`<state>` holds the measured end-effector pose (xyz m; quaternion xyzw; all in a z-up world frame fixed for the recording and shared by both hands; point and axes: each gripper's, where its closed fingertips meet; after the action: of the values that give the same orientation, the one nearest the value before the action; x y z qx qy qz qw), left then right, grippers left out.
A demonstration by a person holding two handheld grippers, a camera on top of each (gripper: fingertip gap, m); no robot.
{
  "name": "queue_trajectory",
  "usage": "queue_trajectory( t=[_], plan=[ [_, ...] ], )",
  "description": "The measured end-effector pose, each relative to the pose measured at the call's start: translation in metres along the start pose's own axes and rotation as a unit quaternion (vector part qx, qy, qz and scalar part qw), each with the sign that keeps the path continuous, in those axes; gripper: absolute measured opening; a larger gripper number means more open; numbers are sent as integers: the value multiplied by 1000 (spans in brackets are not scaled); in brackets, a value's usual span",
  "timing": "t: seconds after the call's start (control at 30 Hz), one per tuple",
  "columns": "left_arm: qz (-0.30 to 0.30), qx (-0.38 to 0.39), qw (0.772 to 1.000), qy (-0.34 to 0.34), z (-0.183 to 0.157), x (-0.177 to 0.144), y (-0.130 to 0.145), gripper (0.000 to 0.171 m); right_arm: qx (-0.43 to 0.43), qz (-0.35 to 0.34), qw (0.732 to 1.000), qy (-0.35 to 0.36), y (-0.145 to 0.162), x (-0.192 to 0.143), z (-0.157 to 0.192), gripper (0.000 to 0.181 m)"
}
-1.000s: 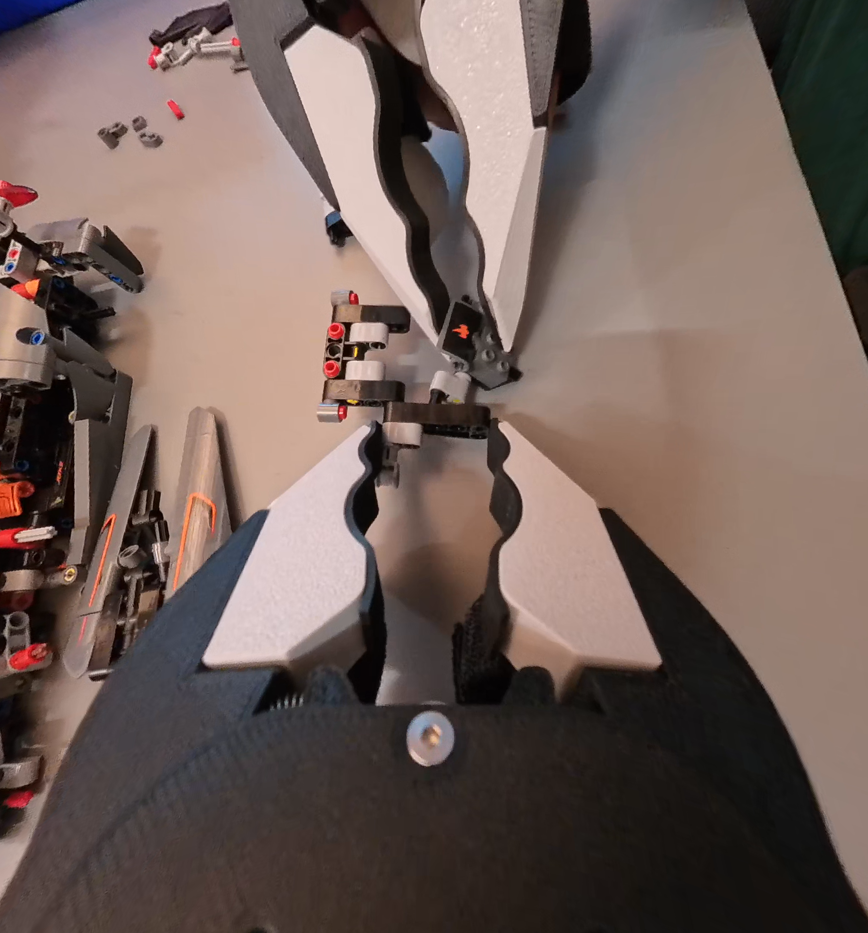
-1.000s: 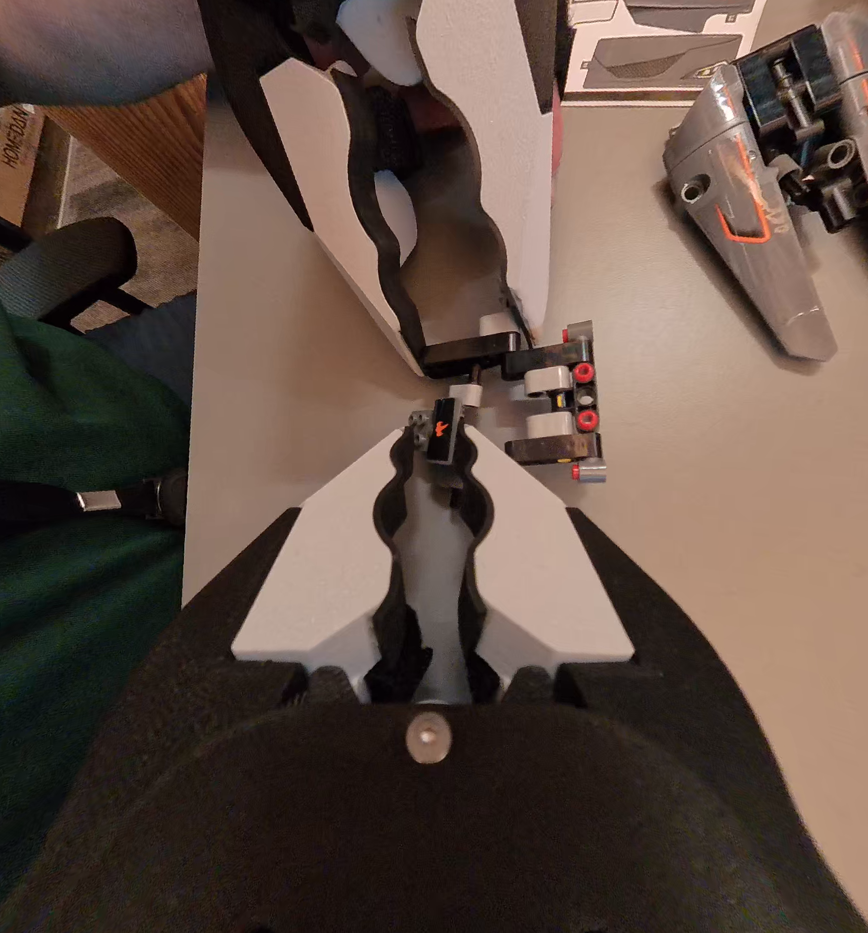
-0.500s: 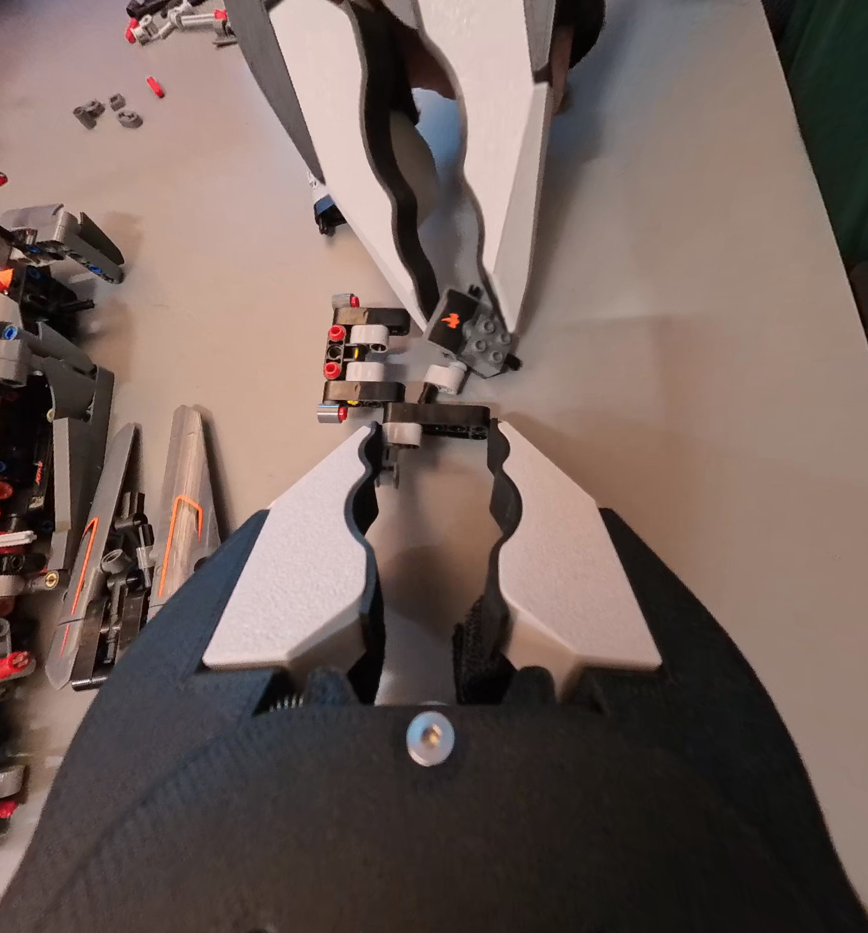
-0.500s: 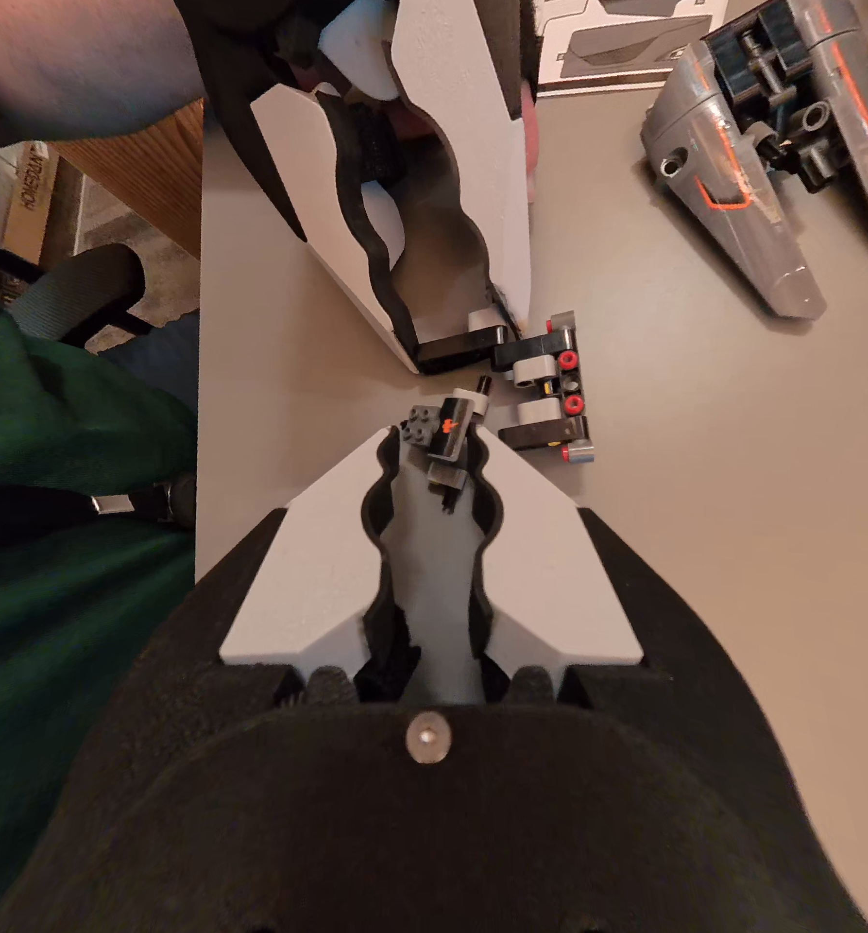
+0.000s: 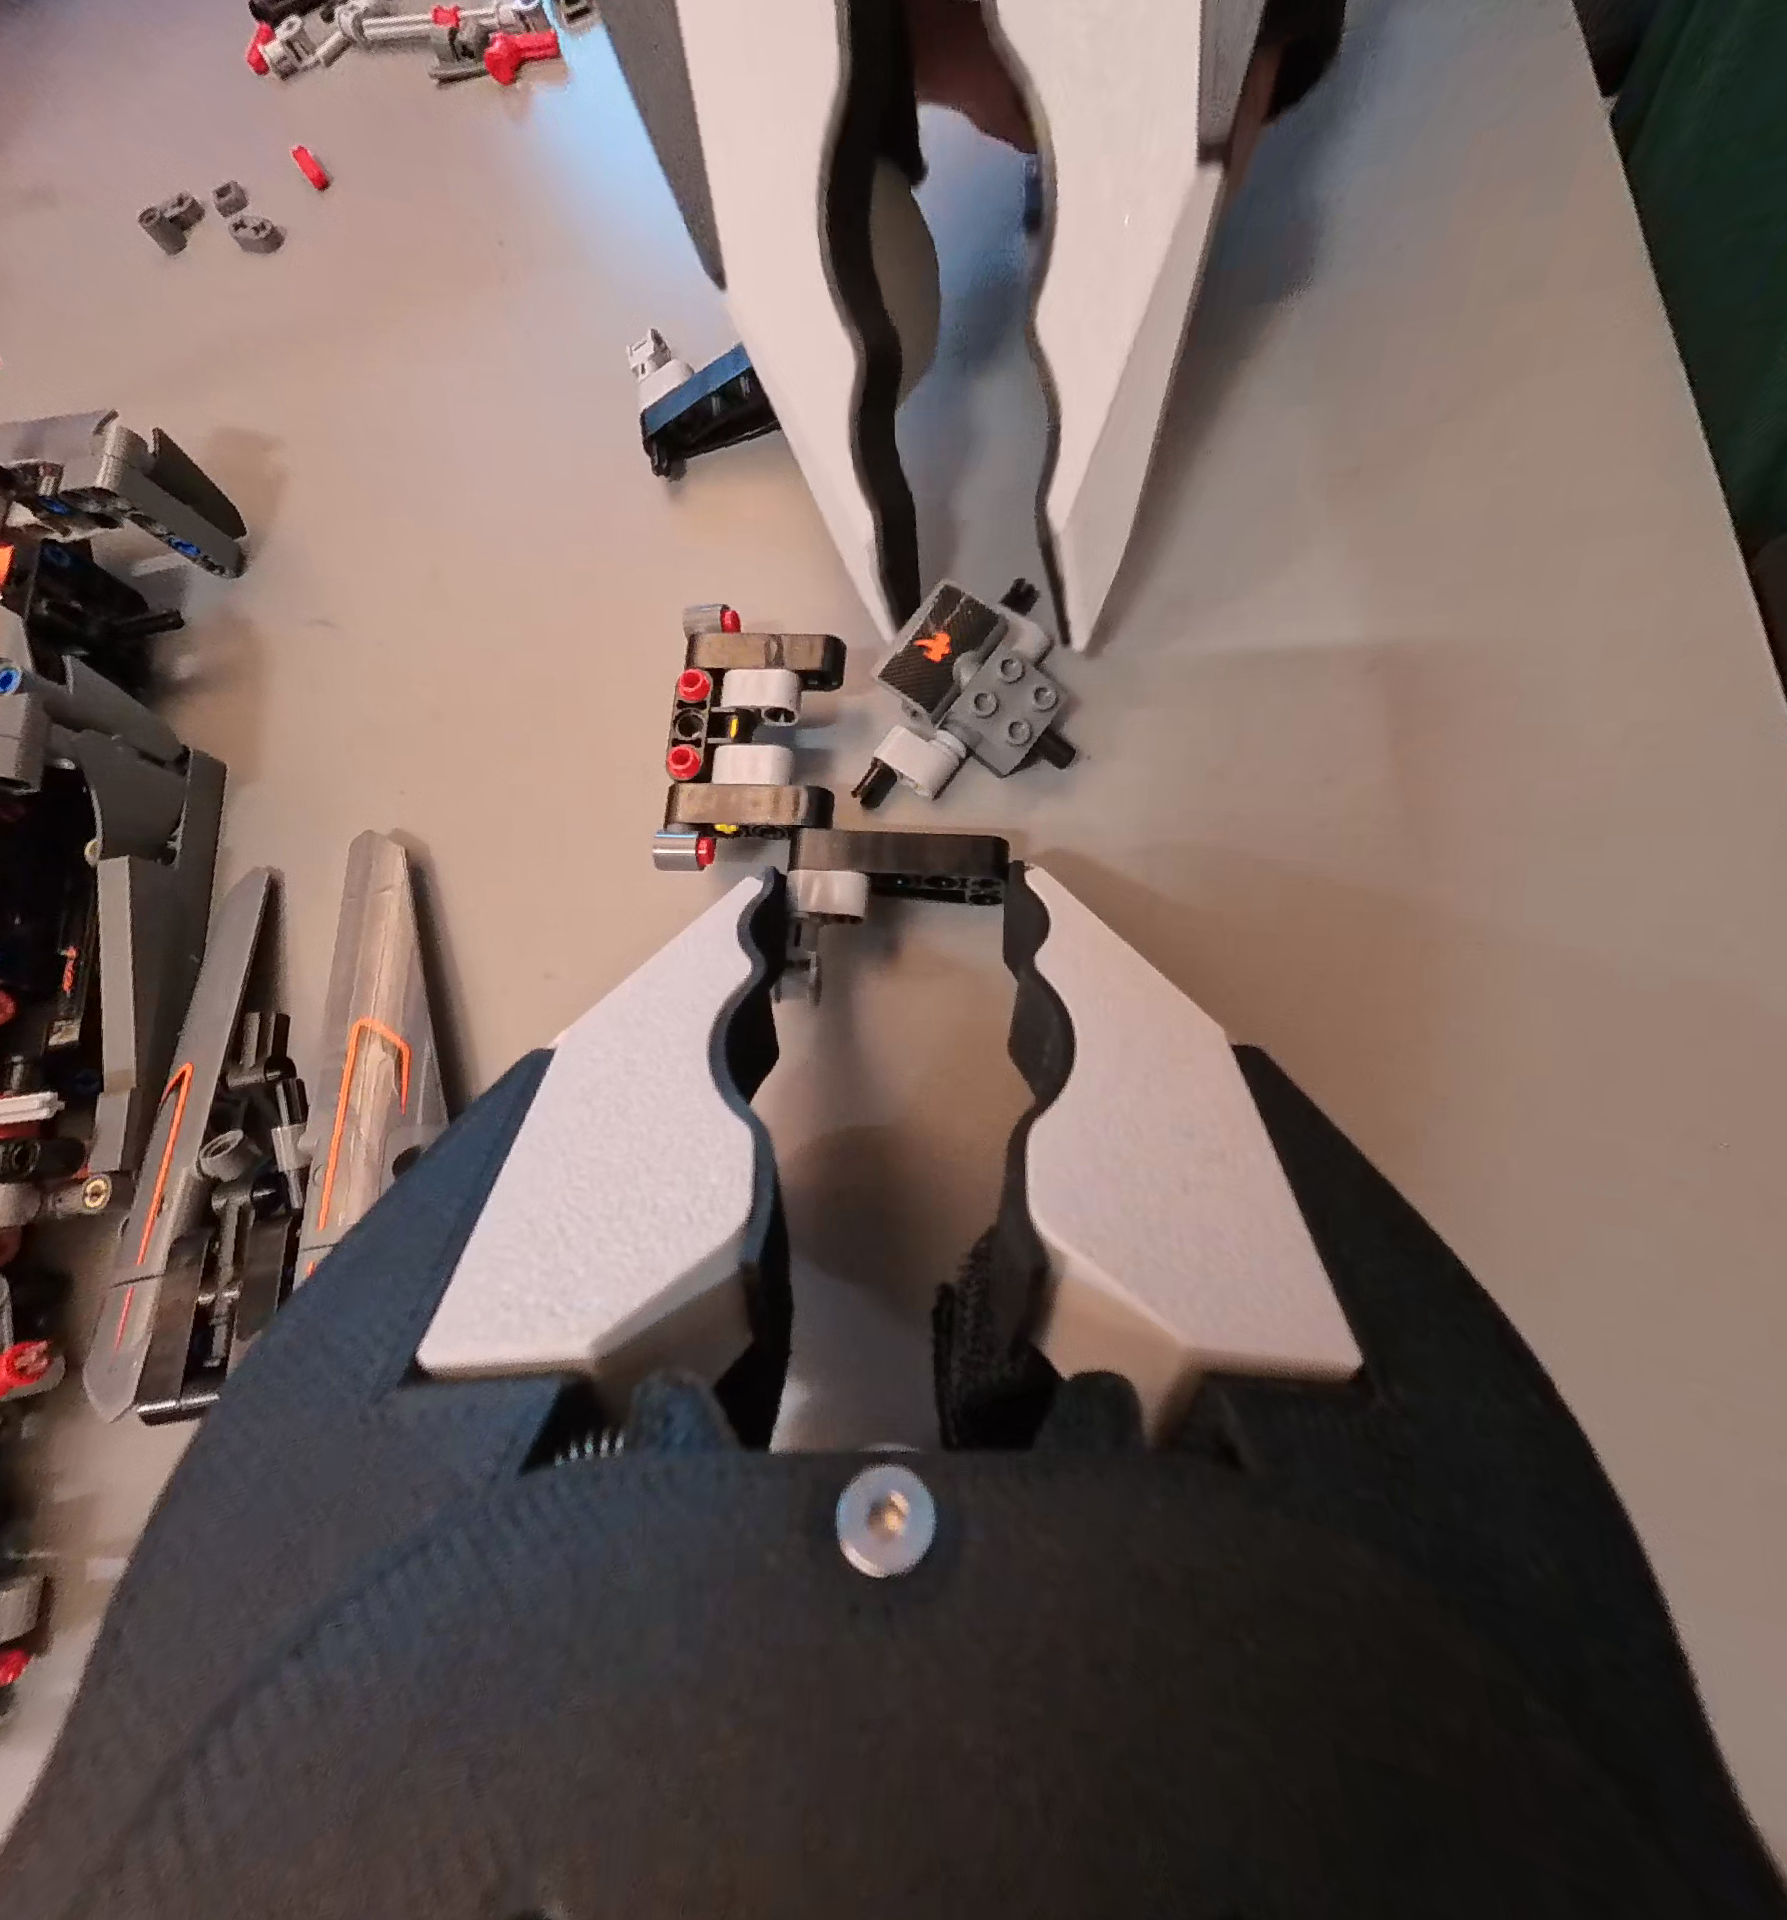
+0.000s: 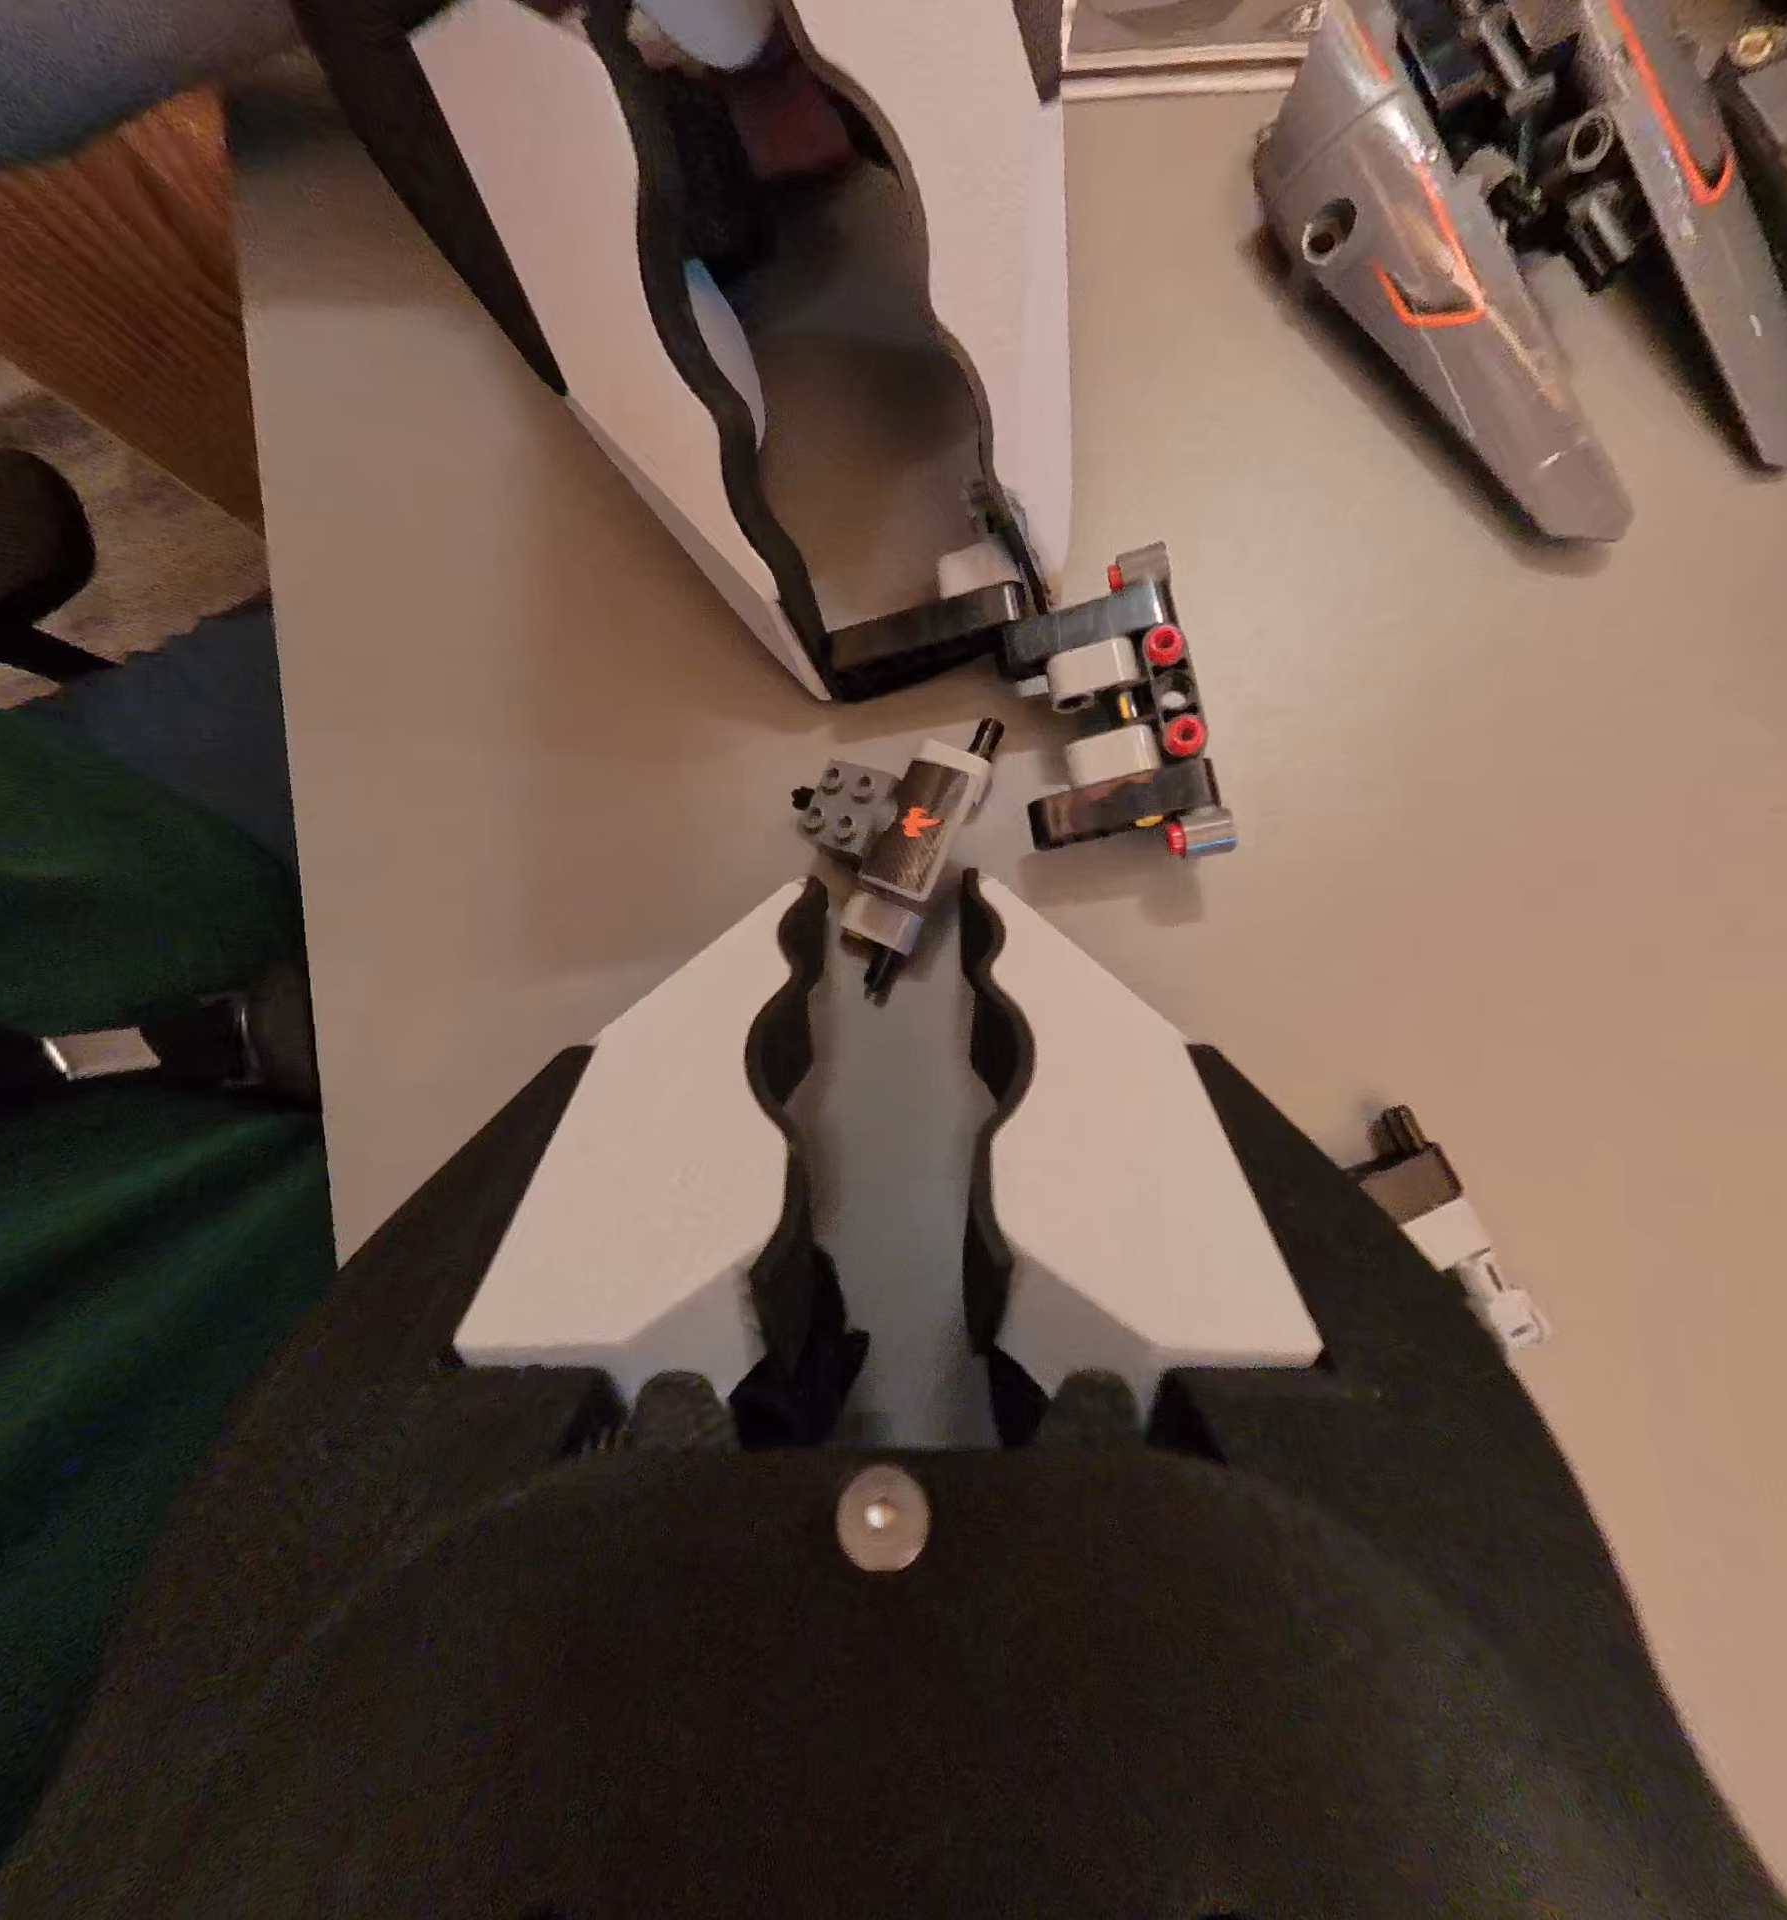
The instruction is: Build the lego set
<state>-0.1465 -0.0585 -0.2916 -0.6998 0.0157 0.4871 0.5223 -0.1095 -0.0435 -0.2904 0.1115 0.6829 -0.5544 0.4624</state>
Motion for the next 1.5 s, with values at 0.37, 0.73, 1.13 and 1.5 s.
queue_trajectory(
  t=[0.37, 0.73, 1.13, 1.5],
  plan=[
    [-18, -10, 1000, 0, 0, -3, -4, 40, -43, -24, 999, 22, -7, -2, -6, 6],
    [-18, -19, 1000, 4, 4, -3, -3, 40, -92, -55, 994, -11, -11, 2, -5, 6],
    [0, -26, 1000, 9, 7, 0, 2, 40, -107, -61, 992, -13, -10, 6, -3, 6],
    [40, -6, 999, 27, 6, -1, 3, 40, -148, -67, 986, -22, -12, 7, 0, 5]
  ],
)
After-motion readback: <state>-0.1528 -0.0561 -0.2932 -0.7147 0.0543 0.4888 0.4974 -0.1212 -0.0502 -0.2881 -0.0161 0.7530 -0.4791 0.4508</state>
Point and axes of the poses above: each gripper's, where its closed fingertips meet, x out along the fingers, y out of its underside, z = x × y across the jaws, and after that the axes turned 12 degrees about y, right-handed
